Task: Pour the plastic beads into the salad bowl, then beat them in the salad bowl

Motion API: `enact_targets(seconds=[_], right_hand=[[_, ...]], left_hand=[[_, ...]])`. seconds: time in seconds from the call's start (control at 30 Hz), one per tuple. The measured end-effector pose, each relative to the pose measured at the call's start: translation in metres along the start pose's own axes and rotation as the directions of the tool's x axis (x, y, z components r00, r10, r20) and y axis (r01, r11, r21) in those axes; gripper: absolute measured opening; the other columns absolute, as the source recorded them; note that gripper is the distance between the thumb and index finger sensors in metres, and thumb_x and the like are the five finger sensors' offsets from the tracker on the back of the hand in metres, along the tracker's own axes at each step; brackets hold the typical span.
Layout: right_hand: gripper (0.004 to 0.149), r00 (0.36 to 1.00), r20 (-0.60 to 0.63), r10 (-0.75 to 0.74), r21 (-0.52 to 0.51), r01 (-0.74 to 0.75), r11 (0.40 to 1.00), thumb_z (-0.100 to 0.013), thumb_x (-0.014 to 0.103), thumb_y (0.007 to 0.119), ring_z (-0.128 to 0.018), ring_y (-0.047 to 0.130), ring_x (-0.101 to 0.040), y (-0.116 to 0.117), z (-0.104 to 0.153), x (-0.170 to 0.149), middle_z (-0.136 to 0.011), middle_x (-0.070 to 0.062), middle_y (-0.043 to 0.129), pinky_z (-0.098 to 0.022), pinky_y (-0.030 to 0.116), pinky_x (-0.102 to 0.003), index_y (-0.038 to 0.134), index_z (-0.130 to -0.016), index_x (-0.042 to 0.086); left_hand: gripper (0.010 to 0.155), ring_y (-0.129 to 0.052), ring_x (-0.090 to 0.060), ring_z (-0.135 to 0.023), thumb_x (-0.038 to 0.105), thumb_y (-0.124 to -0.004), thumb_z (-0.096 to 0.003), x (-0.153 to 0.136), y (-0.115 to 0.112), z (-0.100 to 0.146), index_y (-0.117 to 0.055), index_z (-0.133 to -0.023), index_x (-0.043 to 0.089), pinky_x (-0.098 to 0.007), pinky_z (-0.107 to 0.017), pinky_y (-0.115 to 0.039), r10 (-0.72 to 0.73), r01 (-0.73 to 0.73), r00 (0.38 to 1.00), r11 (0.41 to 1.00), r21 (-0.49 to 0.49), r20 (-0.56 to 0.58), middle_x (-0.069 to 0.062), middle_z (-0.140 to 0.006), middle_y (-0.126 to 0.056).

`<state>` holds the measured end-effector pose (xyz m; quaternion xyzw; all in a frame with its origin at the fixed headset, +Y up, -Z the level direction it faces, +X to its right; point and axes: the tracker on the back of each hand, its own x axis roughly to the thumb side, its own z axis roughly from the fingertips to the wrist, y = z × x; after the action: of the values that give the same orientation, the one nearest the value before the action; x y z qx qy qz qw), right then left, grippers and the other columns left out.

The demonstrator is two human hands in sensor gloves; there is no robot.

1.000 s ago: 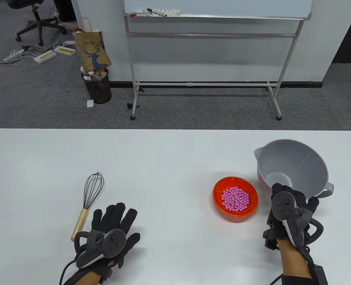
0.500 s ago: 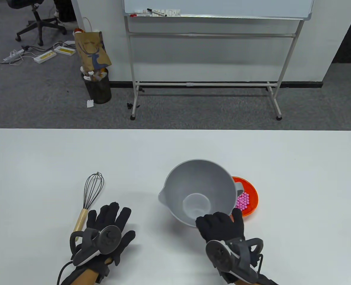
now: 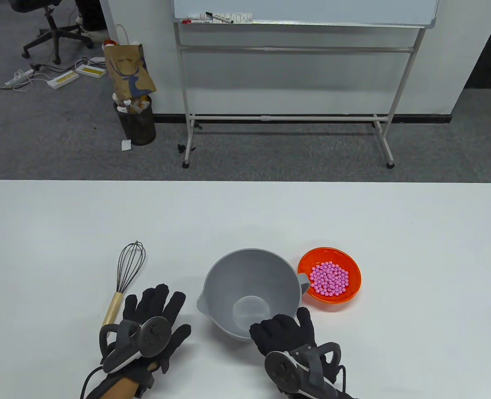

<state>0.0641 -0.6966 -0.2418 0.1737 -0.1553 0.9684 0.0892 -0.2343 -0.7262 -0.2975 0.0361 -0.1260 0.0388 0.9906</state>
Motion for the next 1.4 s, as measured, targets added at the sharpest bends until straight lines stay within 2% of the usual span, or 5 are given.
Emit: enact_targets(seconds=[0.43, 0.63, 0.83, 1.03, 1.4], right_hand=[[0.062, 0.995, -0.024, -0.092, -0.014, 0.092, 0.996, -0.041, 0.05, 0.086, -0.101, 0.08, -0.025, -0.017, 0.003, -0.011, -0.104, 0.007, 0.077, -0.075, 0.056, -0.061, 0.069, -0.099, 0.037], [0.067, 0.95, -0.248, -0.189, -0.167, 0.15, 0.974, -0.04, 0.055, 0.087, -0.091, 0.089, -0.029, -0.047, 0.0, -0.056, -0.103, 0.004, 0.079, -0.069, 0.066, -0.054, 0.068, -0.101, 0.034], [0.064, 0.77, -0.6, -0.218, -0.185, 0.132, 0.974, -0.044, 0.048, 0.087, -0.075, 0.098, -0.03, -0.046, -0.021, -0.13, -0.097, -0.003, 0.082, -0.06, 0.074, -0.05, 0.068, -0.101, 0.026], [0.072, 0.46, -0.874, -0.156, -0.048, 0.239, 0.97, -0.043, 0.051, 0.088, -0.06, 0.104, -0.03, -0.013, -0.038, -0.2, -0.088, -0.008, 0.088, -0.051, 0.079, -0.048, 0.063, -0.102, 0.019], [0.07, 0.163, -0.954, -0.251, -0.144, 0.487, 0.861, -0.042, 0.051, 0.088, -0.021, 0.111, -0.016, 0.043, -0.028, -0.235, -0.052, -0.001, 0.105, -0.029, 0.089, -0.037, 0.07, -0.095, 0.009]], left_hand=[[0.074, -0.051, -0.041, -0.112, 0.067, -0.066, -0.0465, 0.001, 0.0, 0.001, -0.048, -0.11, 0.035, -0.069, -0.075, -0.033, 0.004, -0.004, 1.0, 1.0, 0.006, 0.003, -0.013, -0.122, -0.044], [0.074, -0.051, -0.041, -0.112, 0.067, -0.066, -0.0466, 0.002, 0.003, 0.001, -0.048, -0.11, 0.035, -0.069, -0.075, -0.033, 0.018, -0.018, 1.0, 1.0, 0.015, 0.007, -0.013, -0.122, -0.044], [0.074, -0.051, -0.041, -0.112, 0.067, -0.066, -0.0467, 0.003, 0.003, 0.001, -0.048, -0.11, 0.035, -0.069, -0.075, -0.033, 0.021, -0.022, 1.0, 1.0, 0.013, 0.013, -0.013, -0.122, -0.044], [0.074, -0.051, -0.041, -0.112, 0.067, -0.066, -0.0466, 0.003, 0.003, 0.001, -0.048, -0.11, 0.035, -0.069, -0.075, -0.032, 0.026, -0.026, 1.0, 1.0, 0.017, 0.012, -0.013, -0.122, -0.044], [0.074, -0.051, -0.041, -0.112, 0.067, -0.066, -0.047, 0.003, 0.0, -0.001, -0.048, -0.11, 0.035, -0.069, -0.075, -0.033, 0.031, -0.031, 1.0, 1.0, -0.003, 0.005, -0.013, -0.122, -0.044]])
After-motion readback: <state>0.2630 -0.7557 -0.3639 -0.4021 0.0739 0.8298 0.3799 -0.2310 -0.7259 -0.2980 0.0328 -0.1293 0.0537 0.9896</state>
